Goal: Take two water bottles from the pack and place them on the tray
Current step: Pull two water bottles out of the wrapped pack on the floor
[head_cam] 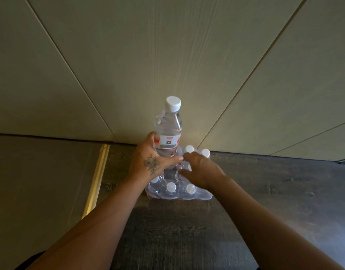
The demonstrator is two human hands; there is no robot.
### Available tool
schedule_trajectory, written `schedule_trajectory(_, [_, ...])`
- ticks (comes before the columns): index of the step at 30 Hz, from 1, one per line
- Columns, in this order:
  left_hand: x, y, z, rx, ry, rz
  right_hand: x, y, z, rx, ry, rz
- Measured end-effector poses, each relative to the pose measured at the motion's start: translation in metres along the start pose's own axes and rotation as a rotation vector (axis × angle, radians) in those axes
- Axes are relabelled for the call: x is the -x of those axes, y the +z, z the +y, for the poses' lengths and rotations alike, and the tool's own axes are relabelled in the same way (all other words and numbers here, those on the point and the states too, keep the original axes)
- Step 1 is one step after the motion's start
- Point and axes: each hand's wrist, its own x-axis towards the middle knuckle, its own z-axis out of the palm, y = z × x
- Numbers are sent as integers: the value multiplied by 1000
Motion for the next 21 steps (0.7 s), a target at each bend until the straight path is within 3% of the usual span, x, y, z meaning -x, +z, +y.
schedule_trajectory(6, [-4,2,2,-34,22,-9,-14,36,16,167,-26,-11])
schedule_trajectory(16, [-2,-6,1,-16,14,-22,-20,42,31,153,-31,154])
schedule_trajectory(21, [-2,-10,5,-50,1,-82,-16,3,13,70,21,225])
